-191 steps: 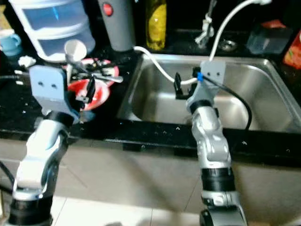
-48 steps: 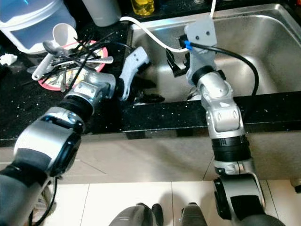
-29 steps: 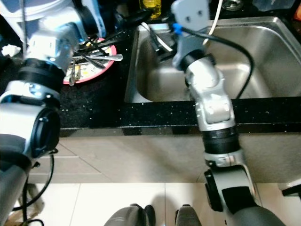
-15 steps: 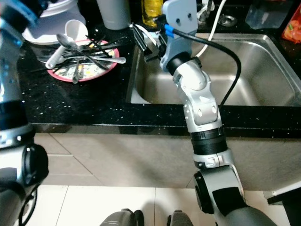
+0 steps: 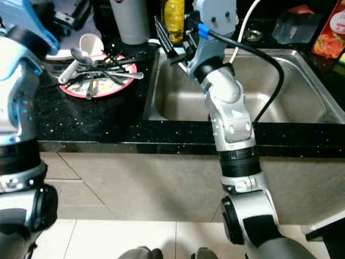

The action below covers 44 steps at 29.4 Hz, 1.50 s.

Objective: Kitchen organization

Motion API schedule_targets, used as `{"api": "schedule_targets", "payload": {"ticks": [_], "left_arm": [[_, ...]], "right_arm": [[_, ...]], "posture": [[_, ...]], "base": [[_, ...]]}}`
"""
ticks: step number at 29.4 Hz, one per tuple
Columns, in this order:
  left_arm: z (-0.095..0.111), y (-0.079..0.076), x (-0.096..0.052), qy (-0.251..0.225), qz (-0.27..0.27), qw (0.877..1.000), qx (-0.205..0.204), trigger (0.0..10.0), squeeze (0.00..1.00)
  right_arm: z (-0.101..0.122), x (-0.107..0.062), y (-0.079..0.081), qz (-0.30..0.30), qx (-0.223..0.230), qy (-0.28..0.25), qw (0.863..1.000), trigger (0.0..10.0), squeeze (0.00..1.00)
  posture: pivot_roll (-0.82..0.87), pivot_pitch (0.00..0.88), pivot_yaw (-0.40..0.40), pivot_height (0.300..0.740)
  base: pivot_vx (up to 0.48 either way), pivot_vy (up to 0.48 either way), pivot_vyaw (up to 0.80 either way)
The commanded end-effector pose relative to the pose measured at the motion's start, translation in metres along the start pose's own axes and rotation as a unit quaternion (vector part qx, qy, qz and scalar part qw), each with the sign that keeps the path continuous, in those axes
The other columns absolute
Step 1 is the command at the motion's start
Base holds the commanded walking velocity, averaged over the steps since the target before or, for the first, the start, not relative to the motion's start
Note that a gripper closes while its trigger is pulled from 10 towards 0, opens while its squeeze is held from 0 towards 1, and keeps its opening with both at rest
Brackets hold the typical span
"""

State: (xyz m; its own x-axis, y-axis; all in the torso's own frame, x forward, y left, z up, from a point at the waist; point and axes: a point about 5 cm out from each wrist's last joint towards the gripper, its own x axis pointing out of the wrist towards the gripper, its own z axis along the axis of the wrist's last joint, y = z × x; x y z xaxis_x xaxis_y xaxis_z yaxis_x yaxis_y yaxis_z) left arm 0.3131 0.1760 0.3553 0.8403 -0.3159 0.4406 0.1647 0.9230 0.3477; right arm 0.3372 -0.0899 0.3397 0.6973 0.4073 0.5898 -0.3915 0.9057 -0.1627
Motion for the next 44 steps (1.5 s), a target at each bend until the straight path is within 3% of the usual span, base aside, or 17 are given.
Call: {"api": "schedule_targets", "payload": {"ticks": [1, 3, 8, 12, 15, 24, 44], "left_arm": [[-0.004, -0.003, -0.005, 0.019, -0.014, 1.000, -0.002, 10.0, 0.00], [-0.017, -0.014, -0.020, 0.056, -0.022, 0.998, -0.021, 10.0, 0.00], [-0.029, -0.036, -0.042, 0.079, -0.019, 0.995, -0.056, 10.0, 0.00], [-0.036, -0.046, -0.055, 0.080, 0.000, 0.995, -0.059, 10.0, 0.00], [-0.045, -0.050, -0.065, 0.087, 0.019, 0.995, -0.032, 10.0, 0.00], [-0.047, -0.044, -0.063, 0.094, 0.083, 0.991, -0.040, 10.0, 0.00], [-0.055, -0.044, -0.059, 0.105, 0.105, 0.986, -0.082, 10.0, 0.00]], "right_arm": [[0.000, -0.005, -0.003, -0.010, 0.003, -0.002, 1.000, 10.0, 0.00], [-0.009, -0.014, -0.004, -0.020, 0.005, 0.017, 1.000, 10.0, 0.00], [-0.019, -0.025, -0.001, -0.025, 0.015, 0.038, 0.999, 10.0, 0.00], [-0.024, -0.030, 0.002, -0.026, 0.020, 0.048, 0.998, 10.0, 0.00], [-0.027, -0.030, 0.003, -0.025, 0.022, 0.053, 0.998, 10.0, 0.00], [-0.029, -0.027, 0.007, -0.020, 0.027, 0.057, 0.998, 10.0, 0.00], [-0.031, -0.030, 0.004, -0.029, 0.022, 0.063, 0.997, 10.0, 0.00]], "posture": [[0.08, 0.006, 0.044, 0.740], [0.08, 0.005, 0.044, 0.740], [0.10, 0.003, 0.037, 0.740], [0.11, 0.002, 0.031, 0.740], [0.11, 0.003, 0.024, 0.740], [0.12, 0.000, 0.012, 0.740], [0.11, 0.000, 0.024, 0.740]], "base": [[0.000, 0.000, 0.00], [0.000, 0.000, 0.00], [0.000, 0.000, 0.00], [0.000, 0.000, 0.00], [0.000, 0.000, 0.00], [0.000, 0.000, 0.00], [0.130, -0.289, 0.00]]}}
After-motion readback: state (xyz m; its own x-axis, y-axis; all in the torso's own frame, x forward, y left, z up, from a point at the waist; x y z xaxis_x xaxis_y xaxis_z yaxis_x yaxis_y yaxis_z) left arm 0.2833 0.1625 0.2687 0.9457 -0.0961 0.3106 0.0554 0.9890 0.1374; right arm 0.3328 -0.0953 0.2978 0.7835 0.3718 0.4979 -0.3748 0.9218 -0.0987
